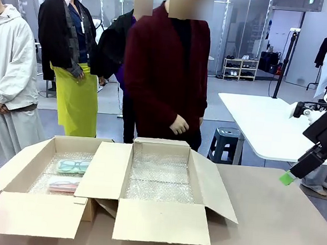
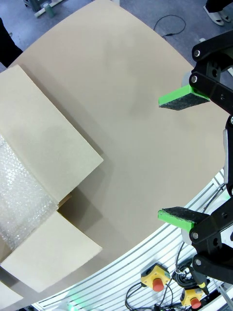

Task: Pack the glasses set securely to prepare it for shipping.
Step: Position the Package Box on the left side of the table.

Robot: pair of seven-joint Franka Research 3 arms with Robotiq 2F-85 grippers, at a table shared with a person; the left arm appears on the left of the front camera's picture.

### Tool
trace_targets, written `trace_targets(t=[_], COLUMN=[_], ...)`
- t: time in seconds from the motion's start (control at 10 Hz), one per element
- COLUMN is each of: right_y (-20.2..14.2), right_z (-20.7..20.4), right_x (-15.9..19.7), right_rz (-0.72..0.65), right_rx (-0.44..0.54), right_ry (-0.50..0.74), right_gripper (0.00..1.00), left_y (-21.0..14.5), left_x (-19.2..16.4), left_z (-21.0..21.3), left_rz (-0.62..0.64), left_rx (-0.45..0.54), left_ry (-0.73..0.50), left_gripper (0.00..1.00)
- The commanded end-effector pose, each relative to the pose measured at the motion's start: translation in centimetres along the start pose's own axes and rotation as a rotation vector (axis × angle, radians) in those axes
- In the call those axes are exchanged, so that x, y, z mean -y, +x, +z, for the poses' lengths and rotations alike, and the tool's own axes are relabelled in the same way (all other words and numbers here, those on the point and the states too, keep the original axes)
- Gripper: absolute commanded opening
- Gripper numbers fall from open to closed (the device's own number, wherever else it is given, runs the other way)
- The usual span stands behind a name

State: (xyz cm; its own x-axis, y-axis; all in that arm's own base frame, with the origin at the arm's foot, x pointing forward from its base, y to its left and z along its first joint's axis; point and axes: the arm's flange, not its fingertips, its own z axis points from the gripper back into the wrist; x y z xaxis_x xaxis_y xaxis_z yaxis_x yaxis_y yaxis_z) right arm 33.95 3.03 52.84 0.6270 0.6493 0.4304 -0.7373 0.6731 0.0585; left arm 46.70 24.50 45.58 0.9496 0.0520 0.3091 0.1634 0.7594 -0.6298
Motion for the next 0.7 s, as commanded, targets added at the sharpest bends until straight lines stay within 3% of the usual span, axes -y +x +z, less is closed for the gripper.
trace_targets(t=[0.0, 0.6], right_y=[-0.02, -0.02], right_z=[0.17, 0.17], right_x=[-0.20, -0.20], right_rz=[-0.004, -0.004], right_rx=[-0.006, -0.006], right_ry=[-0.005, -0.005], right_gripper=[1.00, 1.00], left_y=[0.07, 0.07], left_x=[0.08, 0.08], left_z=[0.24, 0.24], left_rz=[0.000, 0.000], left_rx=[0.002, 0.002], left_ry=[0.001, 0.001], left_gripper=[1.00, 1.00])
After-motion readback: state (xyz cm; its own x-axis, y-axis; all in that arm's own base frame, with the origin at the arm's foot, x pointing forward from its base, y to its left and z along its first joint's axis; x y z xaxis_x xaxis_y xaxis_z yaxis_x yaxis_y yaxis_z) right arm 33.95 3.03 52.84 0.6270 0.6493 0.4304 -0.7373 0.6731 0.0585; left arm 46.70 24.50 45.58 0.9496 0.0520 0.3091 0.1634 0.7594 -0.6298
